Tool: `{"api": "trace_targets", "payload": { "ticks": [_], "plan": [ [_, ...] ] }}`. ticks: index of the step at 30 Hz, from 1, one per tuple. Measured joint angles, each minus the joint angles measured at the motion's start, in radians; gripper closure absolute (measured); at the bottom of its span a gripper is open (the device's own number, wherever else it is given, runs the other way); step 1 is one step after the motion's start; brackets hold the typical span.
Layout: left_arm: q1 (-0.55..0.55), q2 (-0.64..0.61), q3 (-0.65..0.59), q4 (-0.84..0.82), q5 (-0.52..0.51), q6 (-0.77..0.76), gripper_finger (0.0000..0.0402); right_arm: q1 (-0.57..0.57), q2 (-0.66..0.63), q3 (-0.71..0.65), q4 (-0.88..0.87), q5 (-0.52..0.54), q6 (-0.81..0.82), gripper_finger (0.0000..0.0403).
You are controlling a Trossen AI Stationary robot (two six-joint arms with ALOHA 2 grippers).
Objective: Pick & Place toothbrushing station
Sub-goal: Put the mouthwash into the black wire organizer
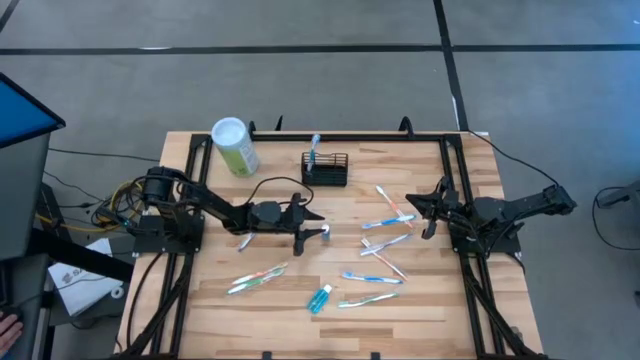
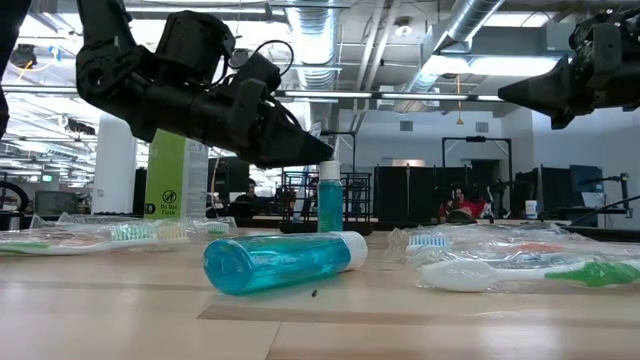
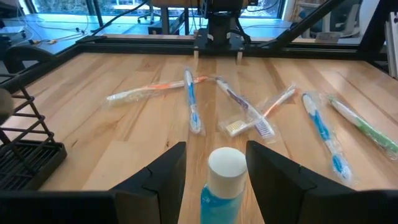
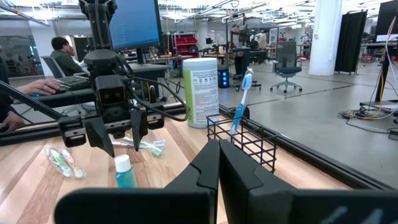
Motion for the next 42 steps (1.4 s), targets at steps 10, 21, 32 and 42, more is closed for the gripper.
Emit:
{"api": "trace_targets", "payload": {
  "ticks": [10,21,32,42],
  "plan": [
    [-0.023,0.000,0.000,0.001,-0.025,0.029,0.0226,0.000,0.000,0.000,0.000,0.000,0.000,0.0401],
    [-0.023,0.000,0.000,0.006,-0.055,0.019,0.0160,0.000,0.000,0.000,0.001,0.000,0.000,0.0401],
    [-0.023,0.004,0.008,0.004,-0.055,0.015,0.0168,0.000,0.000,0.000,0.001,0.000,0.000,0.0401],
    [-0.023,0.004,0.025,-0.022,-0.054,0.024,0.0182,0.000,0.000,0.000,0.001,0.000,0.000,0.0401]
  ]
}}
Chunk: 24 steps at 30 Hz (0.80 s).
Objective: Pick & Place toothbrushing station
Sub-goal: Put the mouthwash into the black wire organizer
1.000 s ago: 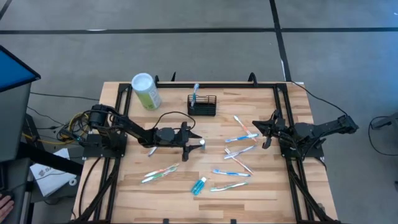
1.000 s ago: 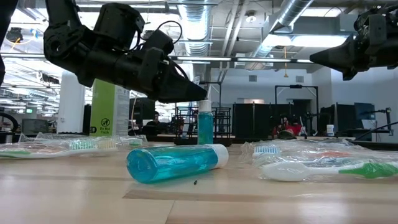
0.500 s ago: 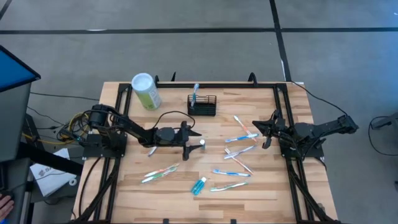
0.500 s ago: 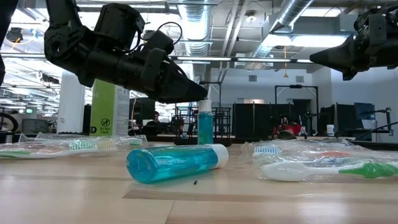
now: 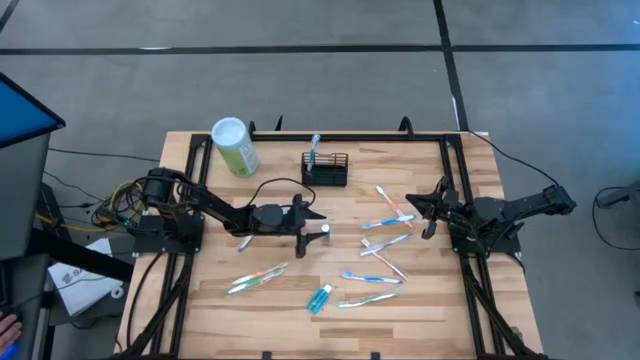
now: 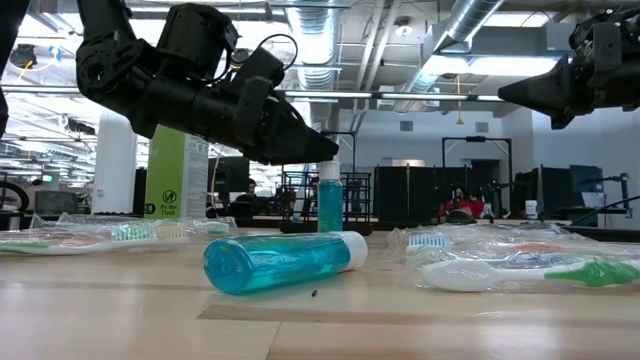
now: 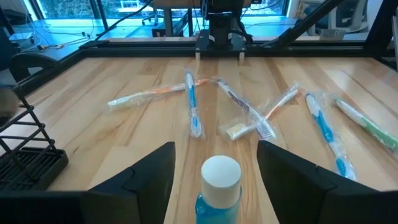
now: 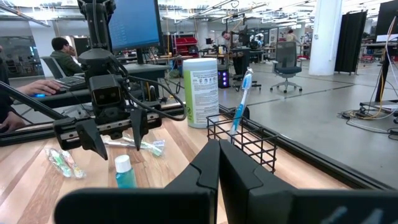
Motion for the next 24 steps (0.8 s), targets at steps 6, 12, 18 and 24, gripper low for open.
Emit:
{"api": "trace_targets", "payload": {
  "ticks": [6,12,18,24],
  "plan": [
    [0.000,0.000,0.000,-0.001,-0.003,0.000,0.0182,0.000,0.000,0.000,0.000,0.000,0.000,0.0401],
    [0.000,0.006,0.005,-0.004,-0.005,0.000,0.0182,0.000,0.000,0.000,0.001,0.000,0.000,0.0401],
    [0.009,0.007,0.019,-0.008,-0.006,0.002,0.0182,0.000,0.000,0.000,0.001,0.000,0.000,0.0401],
    [0.017,0.053,0.020,-0.014,-0.005,-0.004,0.0182,0.000,0.000,0.000,0.002,0.000,0.000,0.0401]
  ]
}}
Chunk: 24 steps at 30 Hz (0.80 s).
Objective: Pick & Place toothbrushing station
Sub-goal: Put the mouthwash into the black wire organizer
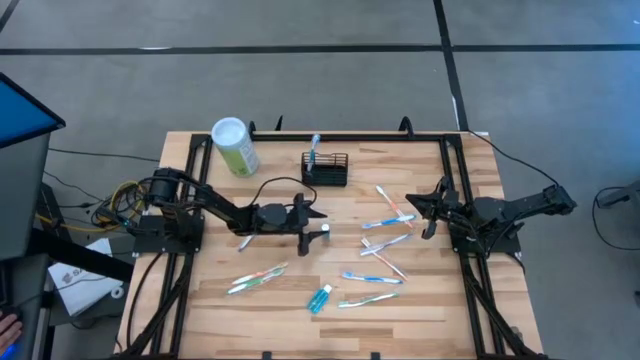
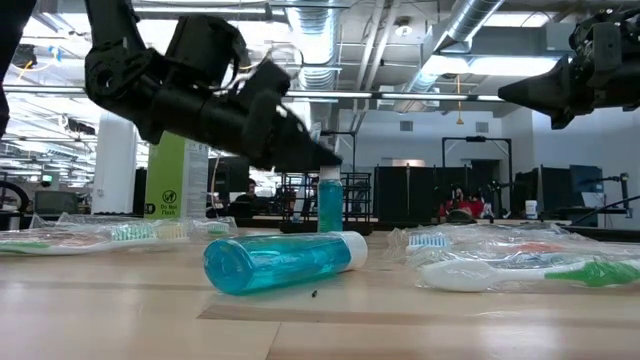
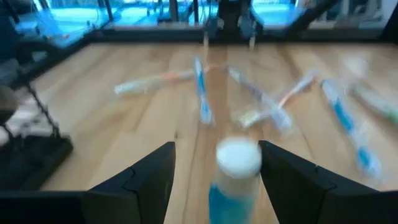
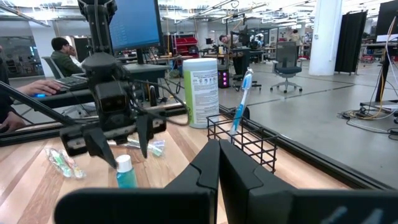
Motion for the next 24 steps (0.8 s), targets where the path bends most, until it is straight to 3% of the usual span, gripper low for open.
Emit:
{"api": "trace_targets", "payload": {
  "ticks": [16,24],
  "plan": [
    [-0.001,0.062,0.045,0.011,0.020,0.005,0.0185,0.000,0.000,0.000,-0.002,0.000,0.000,0.0401],
    [-0.001,0.062,0.045,0.018,0.057,0.006,0.0234,0.000,0.000,0.000,-0.002,0.000,0.000,0.0401]
  ]
}}
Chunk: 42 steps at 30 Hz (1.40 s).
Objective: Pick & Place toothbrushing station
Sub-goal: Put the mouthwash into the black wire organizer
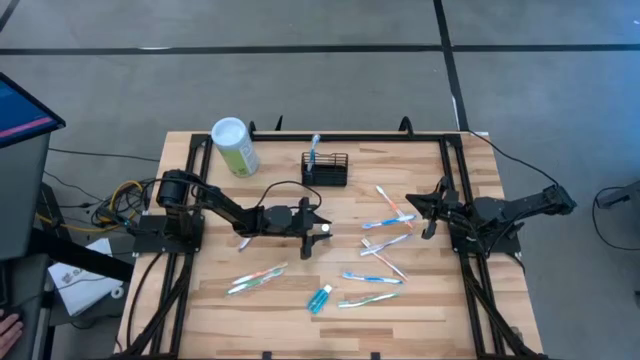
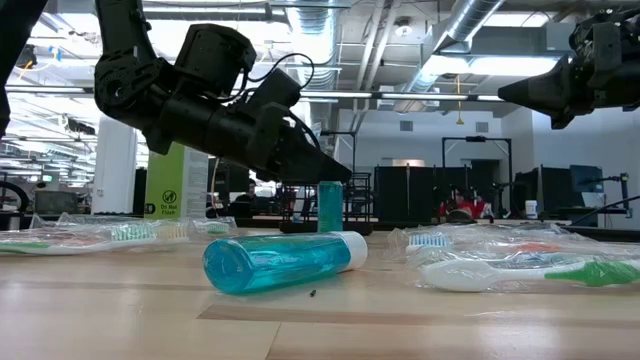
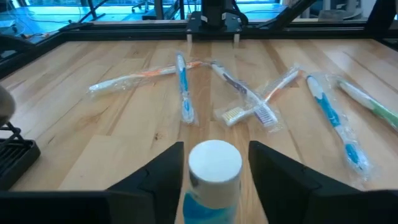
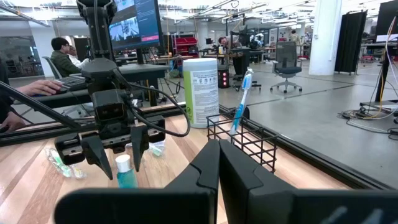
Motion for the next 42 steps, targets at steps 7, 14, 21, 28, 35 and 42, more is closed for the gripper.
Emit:
{"api": "trace_targets", "payload": {
  "ticks": [7,14,21,28,35,42],
  "plan": [
    [0.000,0.000,0.000,0.001,0.000,0.000,0.0314,0.000,0.000,0.000,0.000,0.000,0.000,0.0401],
    [0.000,-0.001,0.000,0.004,0.000,-0.002,0.0314,0.000,0.000,0.000,0.000,0.000,0.000,0.0401],
    [0.019,-0.042,0.003,-0.004,-0.002,-0.022,0.0310,0.000,0.000,0.000,-0.001,0.000,0.000,0.0401],
    [0.071,-0.120,0.003,-0.079,-0.013,-0.062,0.0310,0.000,0.000,0.000,0.000,0.000,0.000,0.0401],
    [0.105,-0.197,0.003,-0.095,-0.057,-0.067,0.0310,0.000,0.000,0.000,0.000,0.000,0.000,0.0401],
    [0.140,-0.265,0.009,-0.132,-0.115,-0.082,0.0310,0.000,0.000,0.000,0.000,0.000,0.000,0.0401]
  ]
}}
